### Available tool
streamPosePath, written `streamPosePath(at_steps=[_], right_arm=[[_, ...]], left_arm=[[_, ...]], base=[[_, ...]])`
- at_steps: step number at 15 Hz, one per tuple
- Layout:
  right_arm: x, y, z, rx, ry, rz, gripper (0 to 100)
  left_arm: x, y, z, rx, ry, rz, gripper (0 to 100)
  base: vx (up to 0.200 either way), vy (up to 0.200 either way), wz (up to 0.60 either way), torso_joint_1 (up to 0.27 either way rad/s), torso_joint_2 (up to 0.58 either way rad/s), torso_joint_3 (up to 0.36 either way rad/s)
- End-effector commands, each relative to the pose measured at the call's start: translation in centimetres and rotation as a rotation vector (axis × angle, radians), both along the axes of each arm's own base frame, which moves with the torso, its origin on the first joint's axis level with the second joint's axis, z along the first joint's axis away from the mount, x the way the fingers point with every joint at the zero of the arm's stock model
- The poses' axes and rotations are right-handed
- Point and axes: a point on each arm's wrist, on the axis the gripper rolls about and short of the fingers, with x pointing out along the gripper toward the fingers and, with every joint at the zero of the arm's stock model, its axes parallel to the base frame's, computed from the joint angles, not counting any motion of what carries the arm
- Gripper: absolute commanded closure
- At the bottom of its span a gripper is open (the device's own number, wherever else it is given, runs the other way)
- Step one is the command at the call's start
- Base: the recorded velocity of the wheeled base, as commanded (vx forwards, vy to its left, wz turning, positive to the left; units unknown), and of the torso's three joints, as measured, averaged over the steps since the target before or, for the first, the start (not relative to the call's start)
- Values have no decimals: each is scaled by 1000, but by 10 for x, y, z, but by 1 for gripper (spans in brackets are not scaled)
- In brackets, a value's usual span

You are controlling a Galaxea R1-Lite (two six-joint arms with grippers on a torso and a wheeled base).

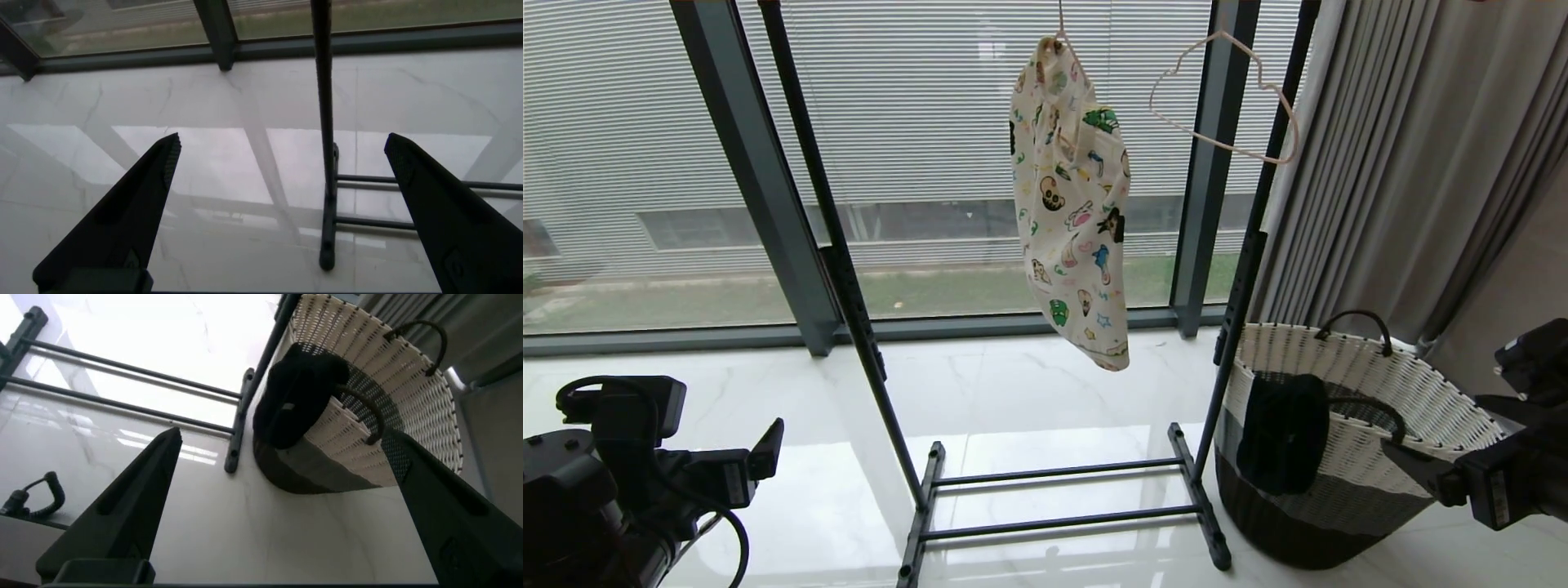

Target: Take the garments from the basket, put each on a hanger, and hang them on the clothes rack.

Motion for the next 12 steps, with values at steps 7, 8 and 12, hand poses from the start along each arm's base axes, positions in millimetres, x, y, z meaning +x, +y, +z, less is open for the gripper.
streamPosePath(at_steps=[7,8,12], right_arm=[[14,5,2,-41,9,4,0],[17,3,2,-71,10,3,0],[27,-4,-6,-167,43,17,0]], left_arm=[[0,0,0,0,-3,1,0],[0,0,0,0,-3,1,0],[0,0,0,0,-3,1,0]], base=[[86,-114,0,2,2,4],[200,0,0,2,2,2],[200,0,0,7,5,7]])
